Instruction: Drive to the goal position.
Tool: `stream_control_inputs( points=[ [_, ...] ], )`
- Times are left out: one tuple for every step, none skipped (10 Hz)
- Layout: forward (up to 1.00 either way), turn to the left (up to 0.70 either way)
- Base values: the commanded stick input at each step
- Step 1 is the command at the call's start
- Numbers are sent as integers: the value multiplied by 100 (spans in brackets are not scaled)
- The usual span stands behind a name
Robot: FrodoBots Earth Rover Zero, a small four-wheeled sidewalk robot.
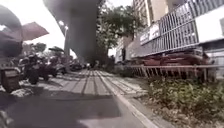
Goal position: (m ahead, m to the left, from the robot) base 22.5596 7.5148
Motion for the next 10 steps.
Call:
stream_control_inputs(
  points=[
    [45,0],
    [45,0],
    [45,0],
    [45,0],
    [45,0],
    [45,0],
    [45,0],
    [45,0],
    [45,0],
    [45,0]
  ],
)
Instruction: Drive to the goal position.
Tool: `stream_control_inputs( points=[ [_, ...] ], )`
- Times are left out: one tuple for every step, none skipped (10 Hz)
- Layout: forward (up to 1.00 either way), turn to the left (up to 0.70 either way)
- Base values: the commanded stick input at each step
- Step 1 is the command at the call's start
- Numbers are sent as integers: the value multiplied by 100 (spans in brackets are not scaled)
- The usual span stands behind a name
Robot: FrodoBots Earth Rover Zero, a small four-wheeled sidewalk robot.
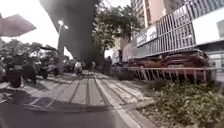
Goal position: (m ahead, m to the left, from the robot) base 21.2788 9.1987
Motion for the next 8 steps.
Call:
stream_control_inputs(
  points=[
    [45,0],
    [45,0],
    [45,0],
    [45,0],
    [45,0],
    [45,0],
    [45,0],
    [45,0]
  ],
)
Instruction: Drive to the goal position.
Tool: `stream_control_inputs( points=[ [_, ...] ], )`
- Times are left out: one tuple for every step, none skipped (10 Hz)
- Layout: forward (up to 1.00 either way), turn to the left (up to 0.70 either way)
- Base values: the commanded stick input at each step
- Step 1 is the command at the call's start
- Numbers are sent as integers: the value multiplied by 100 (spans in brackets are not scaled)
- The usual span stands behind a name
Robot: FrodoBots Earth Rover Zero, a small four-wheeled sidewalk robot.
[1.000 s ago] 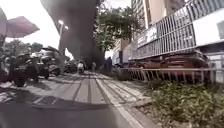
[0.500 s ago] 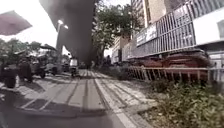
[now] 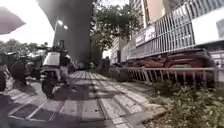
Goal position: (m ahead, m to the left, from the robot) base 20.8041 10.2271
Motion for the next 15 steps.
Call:
stream_control_inputs(
  points=[
    [45,0],
    [45,0],
    [45,0],
    [45,0],
    [45,0],
    [45,19],
    [45,26],
    [45,27],
    [45,27],
    [45,27],
    [45,14],
    [45,0],
    [45,0],
    [45,0],
    [45,0]
  ],
)
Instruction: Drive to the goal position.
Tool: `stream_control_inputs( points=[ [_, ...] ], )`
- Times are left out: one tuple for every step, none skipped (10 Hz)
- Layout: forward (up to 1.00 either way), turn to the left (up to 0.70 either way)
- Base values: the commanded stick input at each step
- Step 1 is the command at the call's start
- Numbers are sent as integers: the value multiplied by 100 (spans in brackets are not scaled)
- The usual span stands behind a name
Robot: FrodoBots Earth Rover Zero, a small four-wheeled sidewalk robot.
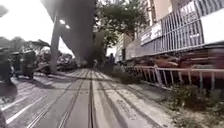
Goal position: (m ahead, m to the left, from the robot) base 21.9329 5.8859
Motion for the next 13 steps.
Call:
stream_control_inputs(
  points=[
    [45,0],
    [45,0],
    [45,0],
    [45,0],
    [45,0],
    [45,0],
    [45,0],
    [45,0],
    [45,0],
    [45,0],
    [45,0],
    [45,0],
    [45,0]
  ],
)
